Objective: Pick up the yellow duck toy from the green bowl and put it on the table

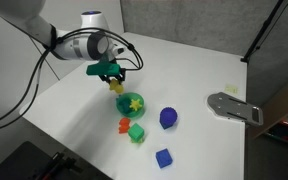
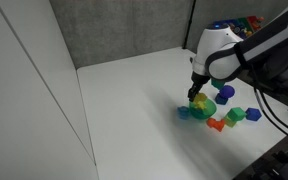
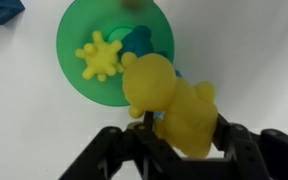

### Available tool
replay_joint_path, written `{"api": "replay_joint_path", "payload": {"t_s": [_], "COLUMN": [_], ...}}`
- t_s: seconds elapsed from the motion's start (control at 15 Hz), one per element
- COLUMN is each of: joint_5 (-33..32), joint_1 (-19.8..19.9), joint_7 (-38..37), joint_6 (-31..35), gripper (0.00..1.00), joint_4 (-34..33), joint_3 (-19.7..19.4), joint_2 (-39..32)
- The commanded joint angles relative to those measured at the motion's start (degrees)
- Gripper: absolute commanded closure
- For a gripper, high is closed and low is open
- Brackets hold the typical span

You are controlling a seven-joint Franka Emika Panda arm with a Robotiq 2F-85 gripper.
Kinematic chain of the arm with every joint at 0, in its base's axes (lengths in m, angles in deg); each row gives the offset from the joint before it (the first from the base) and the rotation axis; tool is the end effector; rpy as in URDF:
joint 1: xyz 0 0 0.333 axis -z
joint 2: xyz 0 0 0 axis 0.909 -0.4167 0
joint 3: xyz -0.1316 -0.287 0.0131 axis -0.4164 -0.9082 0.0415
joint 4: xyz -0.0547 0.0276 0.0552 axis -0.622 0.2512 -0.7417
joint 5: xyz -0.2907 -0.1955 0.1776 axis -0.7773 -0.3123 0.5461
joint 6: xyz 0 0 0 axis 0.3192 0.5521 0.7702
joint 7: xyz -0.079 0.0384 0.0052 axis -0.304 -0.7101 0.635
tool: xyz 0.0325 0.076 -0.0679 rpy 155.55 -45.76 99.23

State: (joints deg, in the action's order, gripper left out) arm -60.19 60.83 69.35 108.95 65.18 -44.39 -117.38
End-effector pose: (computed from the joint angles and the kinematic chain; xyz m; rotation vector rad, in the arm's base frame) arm 0.5930 0.0857 0.1875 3.0288 0.5610 -0.0086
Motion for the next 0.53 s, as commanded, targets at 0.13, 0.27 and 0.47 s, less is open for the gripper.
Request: {"api": "replay_joint_path", "payload": {"t_s": [0.13,0.27,0.47], "joint_5": [2.9,2.9,2.1], "joint_1": [-3.3,-5.4,-8.9], "joint_7": [-3.5,-7.3,-14.9], "joint_6": [0.8,1.7,3.8], "gripper": [0.72,0.72,0.72], "joint_4": [5.9,6.3,6.3], "joint_3": [2.6,2.1,0.4], "joint_2": [3.3,1.7,-0.8]}}
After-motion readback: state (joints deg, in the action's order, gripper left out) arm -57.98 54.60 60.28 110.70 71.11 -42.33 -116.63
